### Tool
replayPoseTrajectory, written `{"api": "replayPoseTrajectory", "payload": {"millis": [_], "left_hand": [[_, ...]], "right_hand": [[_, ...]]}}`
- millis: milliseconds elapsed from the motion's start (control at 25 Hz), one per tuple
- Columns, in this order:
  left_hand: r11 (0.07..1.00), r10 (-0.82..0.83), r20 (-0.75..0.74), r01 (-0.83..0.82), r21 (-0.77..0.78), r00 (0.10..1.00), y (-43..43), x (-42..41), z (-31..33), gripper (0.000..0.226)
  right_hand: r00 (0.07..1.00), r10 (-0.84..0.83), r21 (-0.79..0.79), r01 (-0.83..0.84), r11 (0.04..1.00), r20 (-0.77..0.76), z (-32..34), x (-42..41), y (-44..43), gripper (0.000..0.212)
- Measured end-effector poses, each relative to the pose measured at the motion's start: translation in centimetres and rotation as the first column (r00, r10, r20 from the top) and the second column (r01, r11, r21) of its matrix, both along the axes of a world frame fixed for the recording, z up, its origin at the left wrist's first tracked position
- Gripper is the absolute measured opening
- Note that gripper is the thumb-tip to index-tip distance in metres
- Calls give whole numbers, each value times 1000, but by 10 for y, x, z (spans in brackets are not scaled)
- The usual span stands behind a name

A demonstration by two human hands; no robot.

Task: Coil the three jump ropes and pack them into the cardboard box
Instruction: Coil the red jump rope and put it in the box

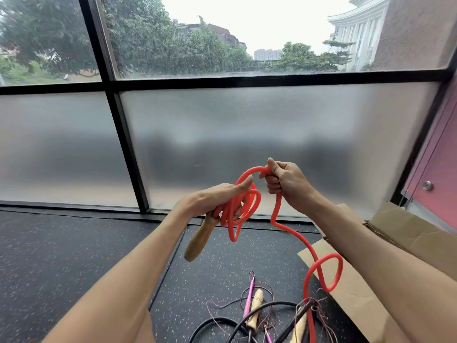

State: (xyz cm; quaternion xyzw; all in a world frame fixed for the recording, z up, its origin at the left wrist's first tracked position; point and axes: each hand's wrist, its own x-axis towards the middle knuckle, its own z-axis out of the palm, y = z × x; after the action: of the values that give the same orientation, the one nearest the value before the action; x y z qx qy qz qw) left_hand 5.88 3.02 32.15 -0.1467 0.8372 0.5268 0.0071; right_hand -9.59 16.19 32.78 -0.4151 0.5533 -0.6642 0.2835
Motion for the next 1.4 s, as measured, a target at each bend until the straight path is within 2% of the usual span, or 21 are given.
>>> {"api": "replayPoseTrajectory", "payload": {"millis": [120, 240, 400, 520, 600, 760, 920, 1040, 1160, 1240, 1320, 1400], "left_hand": [[983, -16, 61, 27, -180, 998, 6, 0, -2, 67], [987, -8, 72, 19, -159, 997, 4, -1, -3, 52], [994, 3, 8, -2, -108, 1000, -3, 7, 3, 17], [998, -52, -44, 51, -30, 998, -2, 13, 7, 15], [994, -82, -78, 87, 60, 994, 1, 13, 9, 23], [956, -23, -192, 78, 284, 981, -1, 8, 9, 32], [913, 89, -290, 38, 405, 953, -7, 6, 12, 33], [875, 187, -359, 10, 483, 915, -10, 4, 15, 37], [857, 285, -420, -32, 515, 861, -10, 3, 16, 36], [841, 362, -450, -77, 536, 817, -13, 4, 17, 34], [815, 431, -473, -107, 569, 769, -18, 4, 18, 31], [787, 494, -484, -136, 601, 722, -21, 4, 18, 29]], "right_hand": [[994, 12, -62, -5, 998, 110, 5, -1, -1, 46], [986, 0, -78, 13, 997, 166, 1, -3, -3, 45], [978, -95, -60, 108, 992, 186, -7, -12, -6, 45], [979, -164, -25, 168, 985, 124, -16, -19, -10, 44], [976, -212, 1, 212, 977, 55, -23, -20, -15, 45], [969, -245, 102, 248, 963, -37, -37, -17, -25, 45], [990, -60, 211, 31, 977, 131, -40, -4, -17, 35], [983, 35, 243, -79, 967, 178, -40, 11, -13, 29], [958, 162, 297, -231, 927, 238, -50, 17, -13, 53], [937, 266, 349, -332, 876, 226, -61, 16, -14, 69], [925, 323, 395, -378, 838, 199, -68, 18, -15, 66], [920, 344, 425, -392, 816, 189, -71, 25, -17, 53]]}}
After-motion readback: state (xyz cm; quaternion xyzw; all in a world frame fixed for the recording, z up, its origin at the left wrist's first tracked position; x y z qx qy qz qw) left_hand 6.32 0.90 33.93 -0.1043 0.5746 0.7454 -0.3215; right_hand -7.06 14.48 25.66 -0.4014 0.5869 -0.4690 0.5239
